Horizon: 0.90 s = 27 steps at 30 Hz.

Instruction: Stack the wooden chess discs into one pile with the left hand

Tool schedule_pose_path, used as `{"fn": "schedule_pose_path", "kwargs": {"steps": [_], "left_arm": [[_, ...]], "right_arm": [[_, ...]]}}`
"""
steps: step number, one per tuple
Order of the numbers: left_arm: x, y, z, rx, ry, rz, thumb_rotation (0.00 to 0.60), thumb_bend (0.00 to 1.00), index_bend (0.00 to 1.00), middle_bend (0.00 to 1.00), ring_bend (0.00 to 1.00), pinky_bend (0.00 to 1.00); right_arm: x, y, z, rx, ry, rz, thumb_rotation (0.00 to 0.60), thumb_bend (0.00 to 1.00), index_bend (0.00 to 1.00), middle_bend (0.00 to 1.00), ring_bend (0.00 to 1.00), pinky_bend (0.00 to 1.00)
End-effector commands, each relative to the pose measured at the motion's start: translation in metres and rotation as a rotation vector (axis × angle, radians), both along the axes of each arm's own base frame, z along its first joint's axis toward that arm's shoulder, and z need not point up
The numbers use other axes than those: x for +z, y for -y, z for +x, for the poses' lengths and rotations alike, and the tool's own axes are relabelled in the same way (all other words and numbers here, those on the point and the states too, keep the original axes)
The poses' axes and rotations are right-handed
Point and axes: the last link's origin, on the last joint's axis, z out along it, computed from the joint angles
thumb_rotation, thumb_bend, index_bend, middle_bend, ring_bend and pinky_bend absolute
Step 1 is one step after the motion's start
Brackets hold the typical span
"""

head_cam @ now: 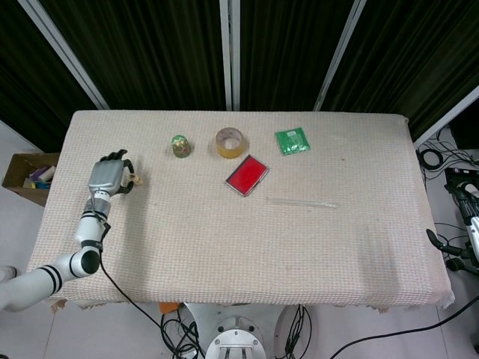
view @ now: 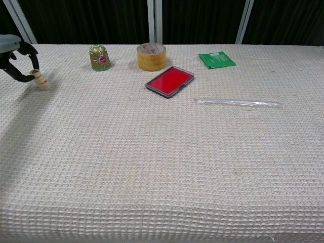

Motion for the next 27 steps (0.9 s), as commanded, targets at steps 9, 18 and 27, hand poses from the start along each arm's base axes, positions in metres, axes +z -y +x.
{"fn": "schedule_pose_path", "kwargs": {"steps": [9, 18, 27], "left_arm": [[-0.001, -0.002, 0.001, 0.008, -0.012, -0.001, 0.6, 0.39, 0.44, 0.1, 0.1, 0.18], [-0.004, 0.0, 0.004, 0.008, -0.02, -0.013, 0.6, 0.37, 0.39, 0.09, 0.1, 0.18], [0.01, 0.007, 0.007, -0.02, 0.006, 0.037, 0.6, 0.35, 0.31, 0.06, 0.09, 0.18]], "right_arm": [[0.0, 0.0, -0.002, -0.004, 0.005, 0.002, 0.6, 0.26, 0.0, 0.09, 0.0, 0.0], [0.001, -0.001, -0.003, -0.007, 0.01, 0.0, 0.6, 0.26, 0.0, 0.09, 0.0, 0.0], [0.001, -0.001, -0.004, -0.006, 0.011, -0.001, 0.6, 0.26, 0.0, 0.09, 0.0, 0.0]]}}
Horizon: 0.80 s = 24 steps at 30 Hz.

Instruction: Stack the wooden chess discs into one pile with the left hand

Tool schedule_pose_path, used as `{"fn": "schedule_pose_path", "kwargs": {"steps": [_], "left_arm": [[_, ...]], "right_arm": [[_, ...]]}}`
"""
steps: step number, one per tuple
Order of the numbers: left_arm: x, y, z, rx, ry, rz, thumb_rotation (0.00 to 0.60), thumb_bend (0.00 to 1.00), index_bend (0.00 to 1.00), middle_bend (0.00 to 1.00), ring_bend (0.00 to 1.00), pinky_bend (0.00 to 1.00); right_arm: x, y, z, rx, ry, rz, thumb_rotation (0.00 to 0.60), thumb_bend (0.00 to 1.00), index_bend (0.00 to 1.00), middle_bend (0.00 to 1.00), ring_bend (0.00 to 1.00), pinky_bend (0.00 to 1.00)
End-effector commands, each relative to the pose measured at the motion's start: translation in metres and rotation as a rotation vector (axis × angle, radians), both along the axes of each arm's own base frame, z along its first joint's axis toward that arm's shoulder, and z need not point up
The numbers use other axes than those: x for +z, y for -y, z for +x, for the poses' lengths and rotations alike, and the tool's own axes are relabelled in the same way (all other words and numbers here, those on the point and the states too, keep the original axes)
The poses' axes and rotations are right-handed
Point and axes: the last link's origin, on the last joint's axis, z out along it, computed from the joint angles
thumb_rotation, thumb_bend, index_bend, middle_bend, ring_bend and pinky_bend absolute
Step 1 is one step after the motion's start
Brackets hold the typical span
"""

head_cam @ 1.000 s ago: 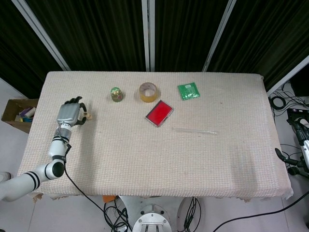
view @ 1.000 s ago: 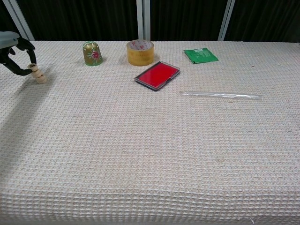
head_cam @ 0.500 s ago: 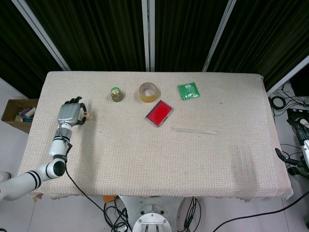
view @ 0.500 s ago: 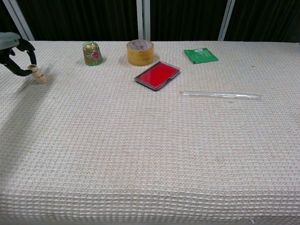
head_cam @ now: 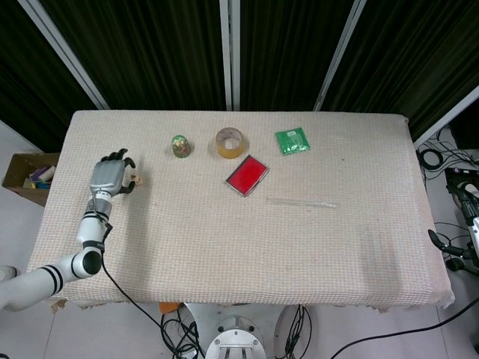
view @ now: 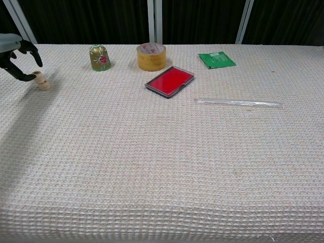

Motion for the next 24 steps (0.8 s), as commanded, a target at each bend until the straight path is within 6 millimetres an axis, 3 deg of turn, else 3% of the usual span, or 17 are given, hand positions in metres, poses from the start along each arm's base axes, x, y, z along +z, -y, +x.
{"fn": "schedule_pose_path", "kwargs": {"steps": [1, 6, 13, 19, 24], "left_arm": [[0.015, 0.008, 0.0, -0.019, 0.031, 0.049, 0.6, 0.34, 0.3, 0.06, 0.09, 0.18], [0.05, 0.037, -0.009, -0.043, 0.07, 0.154, 0.6, 0.32, 0.3, 0.07, 0.09, 0.18], [0.092, 0.12, -0.028, -0.08, 0.044, 0.224, 0.6, 0.32, 0.3, 0.1, 0.09, 0.18], [0.109, 0.19, -0.041, -0.118, 0.03, 0.262, 0.6, 0.26, 0.3, 0.11, 0.09, 0.18], [0.111, 0.234, -0.046, -0.145, 0.057, 0.282, 0.6, 0.23, 0.3, 0.11, 0.09, 0.18]], "right_arm": [[0.001, 0.0, 0.0, 0.0, -0.001, -0.001, 0.6, 0.26, 0.0, 0.09, 0.0, 0.0], [0.001, -0.001, -0.001, -0.004, -0.018, 0.022, 0.6, 0.26, 0.0, 0.11, 0.0, 0.0], [-0.016, -0.003, 0.01, 0.06, -0.123, 0.063, 0.6, 0.26, 0.0, 0.11, 0.0, 0.0], [-0.024, -0.006, 0.021, 0.084, -0.154, 0.041, 0.6, 0.26, 0.0, 0.09, 0.0, 0.0], [-0.028, -0.012, 0.022, 0.071, -0.154, 0.02, 0.6, 0.26, 0.0, 0.09, 0.0, 0.0]]}}
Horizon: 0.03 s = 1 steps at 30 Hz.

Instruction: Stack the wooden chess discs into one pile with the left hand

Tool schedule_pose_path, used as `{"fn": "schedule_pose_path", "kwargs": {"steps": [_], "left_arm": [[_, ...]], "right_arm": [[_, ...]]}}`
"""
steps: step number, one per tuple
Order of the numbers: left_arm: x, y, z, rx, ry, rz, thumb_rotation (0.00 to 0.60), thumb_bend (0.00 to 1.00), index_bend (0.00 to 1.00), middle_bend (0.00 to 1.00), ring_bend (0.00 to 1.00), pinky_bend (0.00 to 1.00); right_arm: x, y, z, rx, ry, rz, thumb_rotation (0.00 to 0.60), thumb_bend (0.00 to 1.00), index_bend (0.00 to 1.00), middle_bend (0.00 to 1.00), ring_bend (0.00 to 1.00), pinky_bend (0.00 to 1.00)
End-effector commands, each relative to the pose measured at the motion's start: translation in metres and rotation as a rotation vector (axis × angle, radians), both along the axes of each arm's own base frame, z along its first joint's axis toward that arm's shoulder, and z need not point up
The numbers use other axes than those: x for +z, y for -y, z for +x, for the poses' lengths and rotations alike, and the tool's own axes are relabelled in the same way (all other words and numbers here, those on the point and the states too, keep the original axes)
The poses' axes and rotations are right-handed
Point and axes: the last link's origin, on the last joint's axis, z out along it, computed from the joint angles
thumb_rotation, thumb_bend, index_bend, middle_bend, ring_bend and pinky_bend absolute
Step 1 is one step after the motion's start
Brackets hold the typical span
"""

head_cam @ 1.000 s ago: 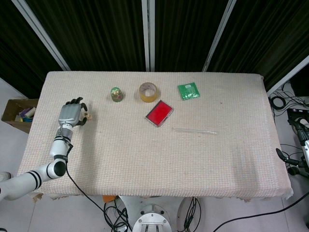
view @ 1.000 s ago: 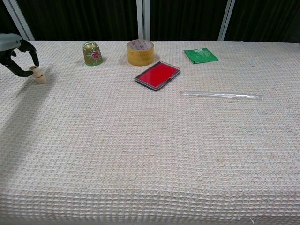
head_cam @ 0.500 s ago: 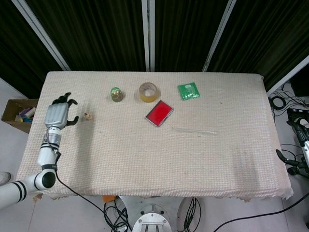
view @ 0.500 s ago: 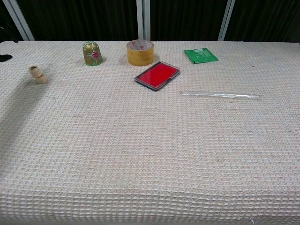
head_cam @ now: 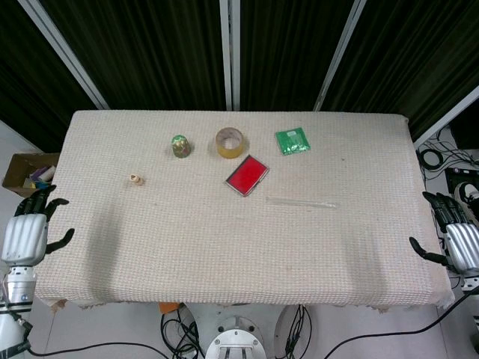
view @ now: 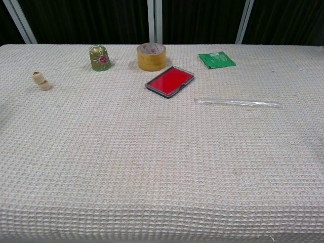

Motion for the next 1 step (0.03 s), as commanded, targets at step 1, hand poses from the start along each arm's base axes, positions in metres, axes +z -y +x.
{"fn": "schedule_pose_path", "kwargs": {"steps": [1], "left_arm": [[0.0013, 0.0402, -0.0041, -0.01, 0.029, 0.001, 0.6, 0.23, 0.29, 0.11, 0.09, 0.18]], "right_arm": [[-0.0032, -0.0044, -0.0001, -0.013, 0.005, -0.005, 0.6, 0.26, 0.0, 0.09, 0.0, 0.0]]}}
